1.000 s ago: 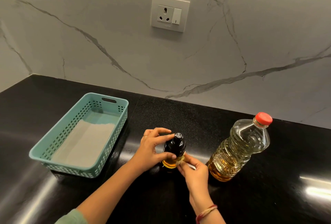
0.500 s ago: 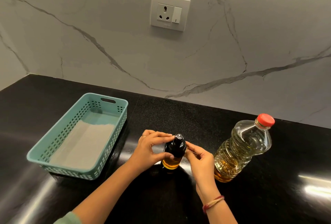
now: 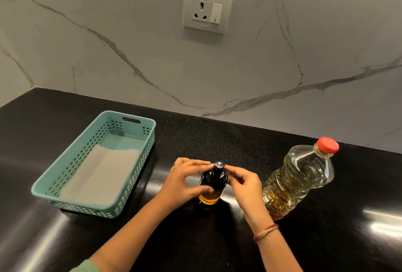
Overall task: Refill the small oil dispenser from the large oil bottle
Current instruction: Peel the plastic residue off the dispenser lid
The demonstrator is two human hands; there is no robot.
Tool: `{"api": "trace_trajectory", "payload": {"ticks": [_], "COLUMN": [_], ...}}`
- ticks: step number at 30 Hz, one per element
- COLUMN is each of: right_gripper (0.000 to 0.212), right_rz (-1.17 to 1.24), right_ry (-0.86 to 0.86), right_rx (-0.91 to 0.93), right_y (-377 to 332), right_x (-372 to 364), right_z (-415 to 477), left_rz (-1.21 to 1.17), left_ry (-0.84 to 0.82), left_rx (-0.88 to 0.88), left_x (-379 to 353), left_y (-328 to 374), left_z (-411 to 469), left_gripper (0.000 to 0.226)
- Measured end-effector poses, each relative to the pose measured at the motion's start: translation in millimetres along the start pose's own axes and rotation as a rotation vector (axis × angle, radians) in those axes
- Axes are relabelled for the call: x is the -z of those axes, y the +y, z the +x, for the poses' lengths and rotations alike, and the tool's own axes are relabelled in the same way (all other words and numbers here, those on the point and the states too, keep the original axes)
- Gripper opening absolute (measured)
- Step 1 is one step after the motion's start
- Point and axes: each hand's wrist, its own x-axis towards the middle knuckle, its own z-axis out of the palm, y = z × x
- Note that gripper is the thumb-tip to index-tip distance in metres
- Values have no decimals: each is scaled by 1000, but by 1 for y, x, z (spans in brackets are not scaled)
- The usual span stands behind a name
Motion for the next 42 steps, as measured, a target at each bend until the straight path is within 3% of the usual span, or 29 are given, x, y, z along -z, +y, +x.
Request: {"api": "trace_trajectory", "payload": {"ticks": [11,14,18,27,31,33,37,42], "right_gripper": [35,36,34,42,33,29,59,108], "right_rz": [-156,-27,-138,-275,18,78,77,-65], "right_ry": [-153,-88,-80,-267,-204,-161,-192,-233], "right_rx": [-143,-27,144,-42,-158,-119,-25,-161], "right_y": [26,-1,-13,22,12,1,-10,5], "right_x": [-5,6,8,-8,-7,-3,3,-8], "right_z": [7,9,12,18,22,25,25,17], "left_rz": [39,33,73,90,82,81,93,106], "left_ry": [3,6,12,35,49,54,46,51], "left_rx": [19,11,8,16,2,-13,-16,-8], "left_x": [0,0,0,-3,-4,-4,-5,-5], "left_y": [1,0,1,0,-1,-2,-5,-4], "left_z": [2,1,0,-3,-4,-4,-3,-4], "left_gripper": [59,58,56,57,56,54,55,56]}}
